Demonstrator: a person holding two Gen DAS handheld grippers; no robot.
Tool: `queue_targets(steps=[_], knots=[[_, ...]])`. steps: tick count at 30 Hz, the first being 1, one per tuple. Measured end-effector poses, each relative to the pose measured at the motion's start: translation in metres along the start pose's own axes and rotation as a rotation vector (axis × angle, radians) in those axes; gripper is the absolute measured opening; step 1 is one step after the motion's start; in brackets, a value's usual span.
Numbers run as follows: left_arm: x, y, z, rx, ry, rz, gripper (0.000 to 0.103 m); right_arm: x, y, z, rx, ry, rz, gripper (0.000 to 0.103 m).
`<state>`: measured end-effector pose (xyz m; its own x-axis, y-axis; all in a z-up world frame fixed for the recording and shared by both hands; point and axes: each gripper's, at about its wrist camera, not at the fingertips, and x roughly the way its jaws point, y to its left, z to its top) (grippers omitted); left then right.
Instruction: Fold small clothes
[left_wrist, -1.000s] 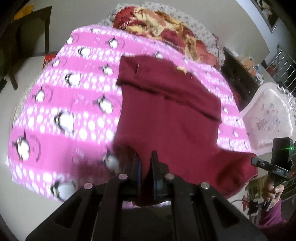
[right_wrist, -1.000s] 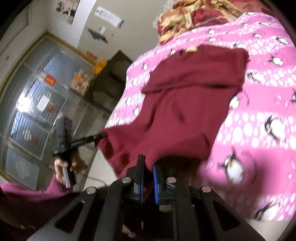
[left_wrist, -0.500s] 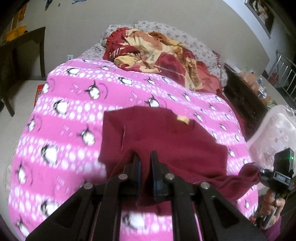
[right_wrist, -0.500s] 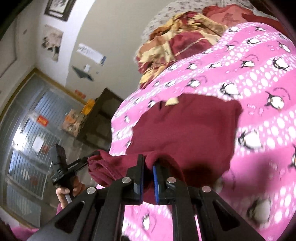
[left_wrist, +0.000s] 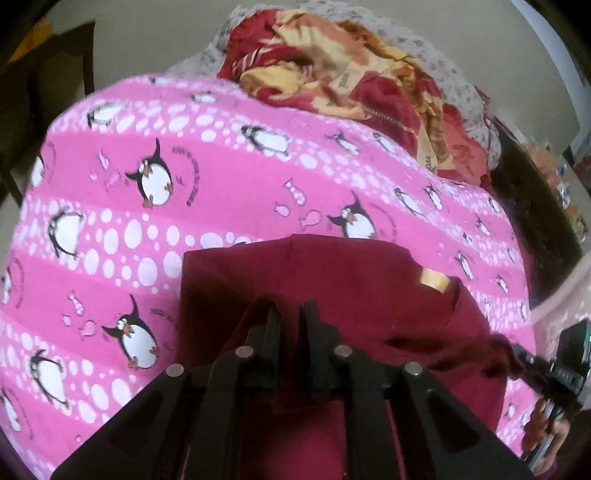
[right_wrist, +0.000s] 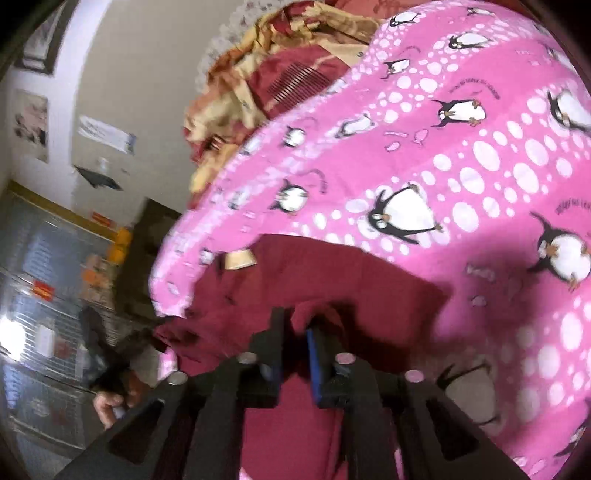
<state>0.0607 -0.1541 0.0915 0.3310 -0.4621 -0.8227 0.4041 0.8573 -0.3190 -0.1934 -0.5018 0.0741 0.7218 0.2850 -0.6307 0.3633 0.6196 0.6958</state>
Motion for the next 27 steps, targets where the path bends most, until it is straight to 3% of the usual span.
queue_targets(steps=[2,3,4,6,10,15,18,23,27], knots=[[-0.003,0.006,0.001,-0.032,-0.001,-0.050,0.034,-0.013,0.006,-0.003,-0.034,-0.032,0.004,0.045],[-0.010,0.009,0.001,-0.044,-0.024,-0.060,0.060,-0.020,0.008,-0.006,-0.042,-0.057,-0.010,0.051],[-0.015,0.010,0.001,-0.050,-0.045,-0.058,0.075,-0.030,0.010,-0.007,-0.052,-0.091,-0.017,0.057],[-0.028,0.012,0.002,-0.045,-0.089,-0.060,0.076,-0.040,0.015,-0.009,-0.078,-0.122,-0.010,0.057],[-0.025,0.006,0.001,0.016,-0.076,0.000,0.076,-0.022,0.042,-0.018,-0.222,-0.059,-0.049,0.053],[0.020,0.000,-0.005,0.091,0.021,0.153,0.076,0.030,0.046,-0.003,-0.276,-0.025,-0.215,0.048],[0.043,0.012,-0.002,0.057,0.058,0.199,0.076,0.052,0.026,0.013,-0.237,-0.058,-0.307,0.047],[0.036,0.037,0.009,-0.049,0.048,0.172,0.076,0.048,0.017,0.022,-0.176,-0.046,-0.248,0.047],[0.004,0.038,-0.006,0.007,0.019,0.148,0.076,0.010,0.036,-0.005,-0.213,-0.002,-0.189,0.055]])
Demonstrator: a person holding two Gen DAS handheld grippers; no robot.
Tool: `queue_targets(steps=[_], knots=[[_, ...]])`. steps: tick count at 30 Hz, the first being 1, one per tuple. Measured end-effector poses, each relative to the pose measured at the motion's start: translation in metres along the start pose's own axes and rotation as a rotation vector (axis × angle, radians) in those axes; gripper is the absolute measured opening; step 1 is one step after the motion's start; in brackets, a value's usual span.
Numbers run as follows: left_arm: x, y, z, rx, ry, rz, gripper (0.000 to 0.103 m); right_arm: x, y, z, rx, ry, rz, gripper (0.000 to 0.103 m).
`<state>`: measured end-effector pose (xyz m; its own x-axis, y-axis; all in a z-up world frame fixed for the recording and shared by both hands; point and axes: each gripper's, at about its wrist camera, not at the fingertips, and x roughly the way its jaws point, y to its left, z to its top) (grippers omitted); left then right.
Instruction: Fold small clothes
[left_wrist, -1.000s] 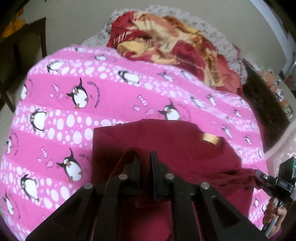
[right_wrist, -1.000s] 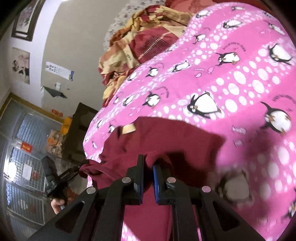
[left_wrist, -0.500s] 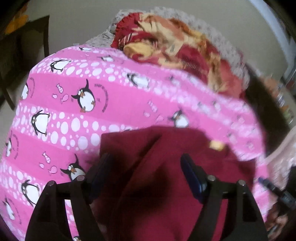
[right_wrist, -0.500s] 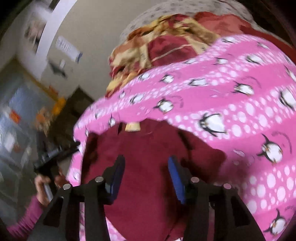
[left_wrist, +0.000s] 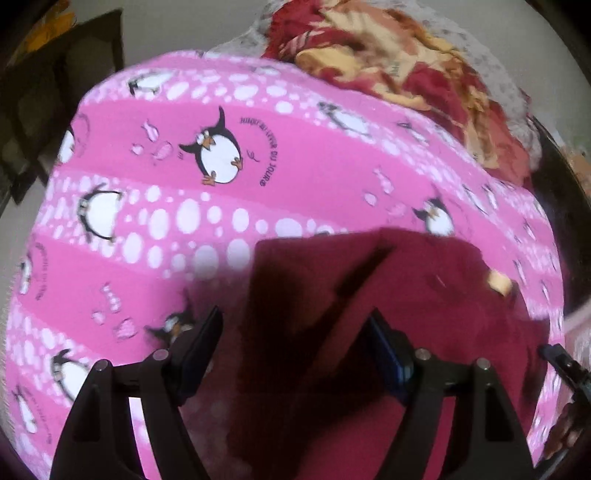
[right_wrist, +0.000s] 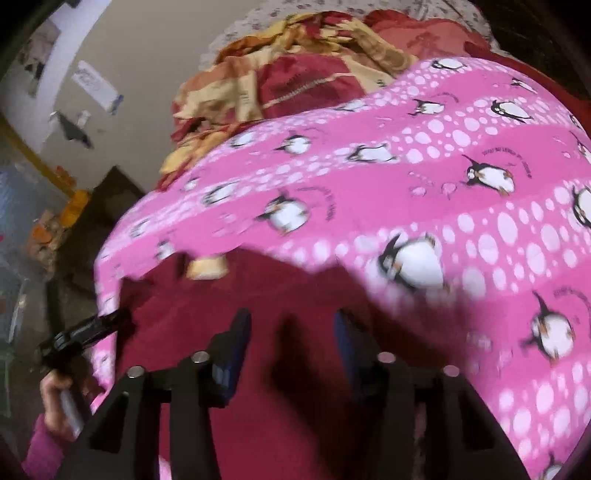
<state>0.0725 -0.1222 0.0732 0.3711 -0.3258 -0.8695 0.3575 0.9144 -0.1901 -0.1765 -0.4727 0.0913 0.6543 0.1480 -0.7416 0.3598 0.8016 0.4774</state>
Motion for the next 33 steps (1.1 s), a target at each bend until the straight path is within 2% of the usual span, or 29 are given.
queue_targets(steps=[5,8,11,13,15,16,18,20,24,30,31,32,33], knots=[[-0.041,-0.002,-0.044,0.121,-0.017,-0.092,0.076,-0.047,0.012,-0.067,-0.098,0.073,0.029,0.056],[-0.052,0.004,-0.075,0.148,0.011,-0.123,0.077,-0.052,0.014,-0.103,-0.113,0.132,0.061,0.056],[-0.049,0.011,-0.097,0.138,0.055,-0.157,0.077,-0.044,0.020,-0.130,-0.155,0.157,0.053,0.053],[-0.045,0.017,-0.108,0.122,0.074,-0.133,0.077,-0.032,0.022,-0.137,-0.164,0.178,0.029,0.047],[-0.044,0.022,-0.114,0.094,0.075,-0.133,0.077,-0.021,0.022,-0.141,-0.169,0.174,0.003,0.031],[-0.045,0.025,-0.115,0.079,0.077,-0.137,0.077,-0.017,0.021,-0.141,-0.158,0.173,-0.001,0.007],[-0.048,0.027,-0.117,0.068,0.072,-0.139,0.077,-0.018,0.025,-0.138,-0.171,0.168,-0.012,0.007],[-0.057,0.026,-0.117,0.079,0.050,-0.142,0.077,-0.038,0.038,-0.132,-0.257,0.116,-0.043,0.006],[-0.058,0.024,-0.122,0.108,0.044,-0.154,0.077,-0.062,0.020,-0.124,-0.216,0.078,-0.080,0.006],[-0.034,0.008,-0.132,0.180,0.108,-0.157,0.077,-0.044,0.013,-0.129,-0.193,0.125,-0.100,0.006],[-0.032,0.005,-0.132,0.194,0.108,-0.146,0.070,-0.045,0.013,-0.128,-0.192,0.123,-0.098,0.006],[-0.029,0.002,-0.132,0.214,0.108,-0.133,0.060,-0.045,0.014,-0.127,-0.194,0.121,-0.098,0.006],[-0.027,0.002,-0.131,0.215,0.121,-0.138,0.031,-0.048,0.014,-0.126,-0.194,0.120,-0.095,0.006]])
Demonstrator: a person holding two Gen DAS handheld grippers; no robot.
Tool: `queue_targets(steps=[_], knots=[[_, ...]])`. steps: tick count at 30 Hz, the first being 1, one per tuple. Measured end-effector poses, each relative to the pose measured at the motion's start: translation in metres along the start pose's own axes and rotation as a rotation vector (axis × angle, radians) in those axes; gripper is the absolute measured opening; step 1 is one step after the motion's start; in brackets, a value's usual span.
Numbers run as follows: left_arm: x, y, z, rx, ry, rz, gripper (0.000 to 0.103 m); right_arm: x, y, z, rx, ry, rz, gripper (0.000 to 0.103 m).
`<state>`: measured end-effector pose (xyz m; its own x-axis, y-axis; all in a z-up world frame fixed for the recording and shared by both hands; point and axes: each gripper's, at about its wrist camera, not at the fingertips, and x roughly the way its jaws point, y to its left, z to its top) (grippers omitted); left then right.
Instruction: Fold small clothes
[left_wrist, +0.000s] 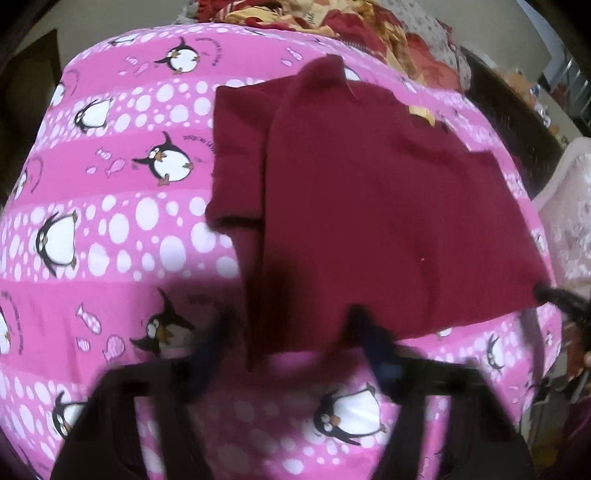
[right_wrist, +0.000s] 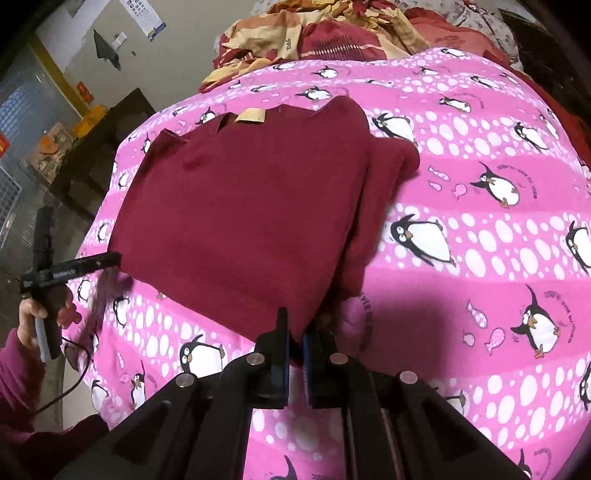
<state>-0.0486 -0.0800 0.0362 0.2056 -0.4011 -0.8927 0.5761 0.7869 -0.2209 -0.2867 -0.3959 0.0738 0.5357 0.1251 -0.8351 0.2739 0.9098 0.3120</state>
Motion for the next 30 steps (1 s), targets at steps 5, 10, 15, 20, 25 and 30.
queue_targets(steps=[5,10,15,20,25,30], knots=[[-0.002,0.015,0.001,-0.051,0.016,-0.030,0.023,0.002,-0.006,-0.002,0.001,0.050,0.013,0.008],[-0.015,0.021,-0.006,-0.083,-0.017,0.022,0.046,-0.017,0.008,-0.003,-0.043,0.052,-0.001,0.019],[-0.026,0.017,-0.004,-0.063,-0.075,0.097,0.055,-0.035,0.044,0.034,-0.095,-0.039,0.079,0.019],[-0.020,0.009,0.000,-0.065,-0.094,0.155,0.059,0.020,0.091,0.073,-0.150,-0.021,0.065,0.019],[-0.016,0.001,0.002,-0.046,-0.107,0.182,0.065,0.081,0.127,0.102,-0.174,0.023,0.045,0.019],[-0.011,0.002,0.004,-0.050,-0.103,0.188,0.065,0.113,0.164,0.134,-0.228,0.001,0.066,0.019]])
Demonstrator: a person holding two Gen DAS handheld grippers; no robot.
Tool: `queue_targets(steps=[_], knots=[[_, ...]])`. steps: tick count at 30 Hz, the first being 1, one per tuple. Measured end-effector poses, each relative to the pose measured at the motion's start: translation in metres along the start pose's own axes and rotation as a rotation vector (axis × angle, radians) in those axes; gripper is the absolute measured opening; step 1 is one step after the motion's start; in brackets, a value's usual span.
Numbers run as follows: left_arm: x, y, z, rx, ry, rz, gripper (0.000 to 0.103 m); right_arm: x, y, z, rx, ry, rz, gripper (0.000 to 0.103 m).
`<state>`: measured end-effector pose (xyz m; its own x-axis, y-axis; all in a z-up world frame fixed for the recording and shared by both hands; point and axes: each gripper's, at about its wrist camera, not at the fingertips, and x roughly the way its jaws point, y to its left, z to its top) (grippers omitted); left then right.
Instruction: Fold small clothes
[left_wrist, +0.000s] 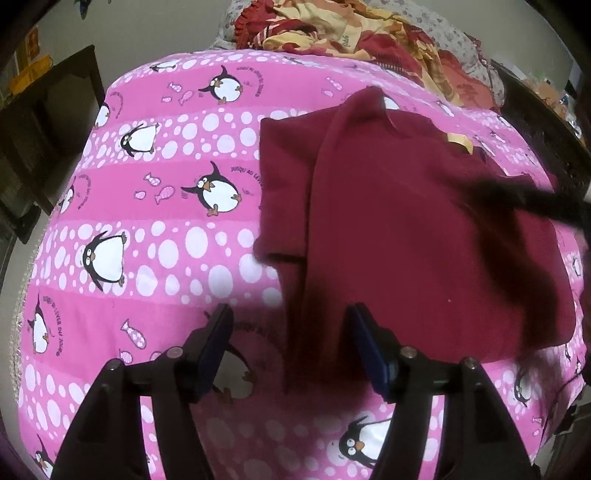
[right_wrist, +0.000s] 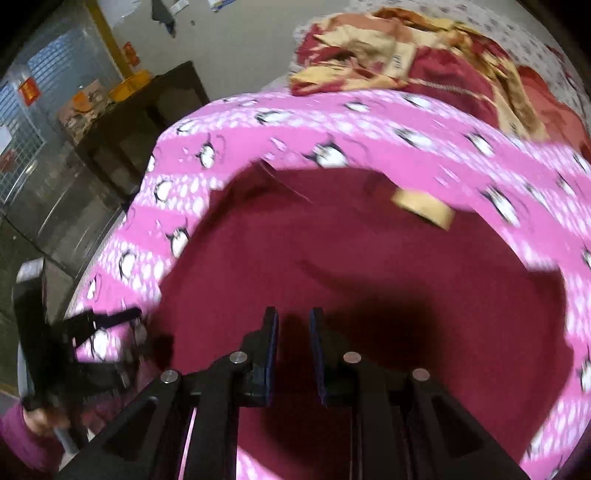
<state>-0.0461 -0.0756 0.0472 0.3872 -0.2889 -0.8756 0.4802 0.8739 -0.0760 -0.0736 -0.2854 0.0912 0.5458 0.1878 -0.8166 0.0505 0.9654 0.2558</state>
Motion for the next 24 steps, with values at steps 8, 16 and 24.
queue_targets(steps=[8,16,24], knots=[[0.012,0.008,-0.005,-0.038,0.030,-0.034,0.072,0.066,0.026,0.069,-0.039,-0.029,0.007,0.020],[0.019,0.015,-0.010,-0.088,0.046,-0.073,0.076,0.133,0.028,0.086,-0.048,0.092,-0.046,0.020],[0.020,0.007,-0.015,-0.074,0.039,-0.064,0.080,0.089,0.043,0.082,-0.068,0.070,0.011,0.045]])
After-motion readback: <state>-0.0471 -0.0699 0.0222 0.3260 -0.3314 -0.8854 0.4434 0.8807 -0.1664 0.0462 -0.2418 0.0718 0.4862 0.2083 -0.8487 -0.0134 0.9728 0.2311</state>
